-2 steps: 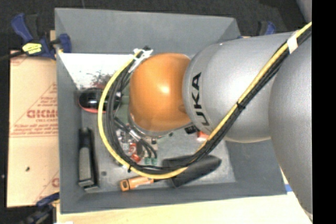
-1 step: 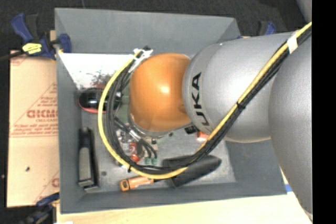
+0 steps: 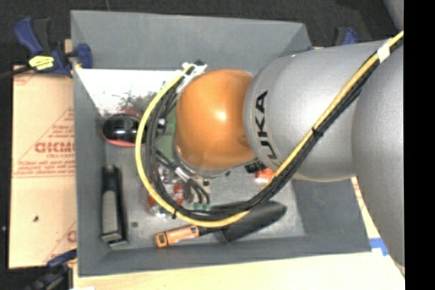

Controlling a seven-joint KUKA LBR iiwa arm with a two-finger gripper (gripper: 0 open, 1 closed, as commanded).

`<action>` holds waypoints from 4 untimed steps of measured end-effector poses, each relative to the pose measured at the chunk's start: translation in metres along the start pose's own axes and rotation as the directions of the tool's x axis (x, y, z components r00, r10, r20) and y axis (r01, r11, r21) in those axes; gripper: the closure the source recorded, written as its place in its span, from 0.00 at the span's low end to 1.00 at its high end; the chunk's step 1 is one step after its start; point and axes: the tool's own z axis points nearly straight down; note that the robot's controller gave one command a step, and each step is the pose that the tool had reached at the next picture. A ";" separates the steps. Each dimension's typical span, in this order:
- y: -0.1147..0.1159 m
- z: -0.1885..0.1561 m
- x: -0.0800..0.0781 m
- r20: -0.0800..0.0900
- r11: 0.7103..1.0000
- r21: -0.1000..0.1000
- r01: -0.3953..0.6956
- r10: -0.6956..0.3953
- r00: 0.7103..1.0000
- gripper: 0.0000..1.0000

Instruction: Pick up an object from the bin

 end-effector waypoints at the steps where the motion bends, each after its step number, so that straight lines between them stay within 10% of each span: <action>1: -0.014 0.004 -0.001 -0.001 1.000 0.006 0.023 -0.023 1.000 1.00; 2: 0.019 -0.064 -0.048 0.005 0.966 0.002 0.258 -0.258 0.966 1.00; 3: -0.037 0.008 -0.009 -0.016 0.992 0.008 0.125 -0.125 0.992 1.00; 4: 0.011 -0.009 -0.050 0.010 0.989 0.000 0.149 -0.149 0.989 1.00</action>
Offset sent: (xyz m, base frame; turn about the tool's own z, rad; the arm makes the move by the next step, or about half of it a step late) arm 0.0432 0.0173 0.0643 -0.2608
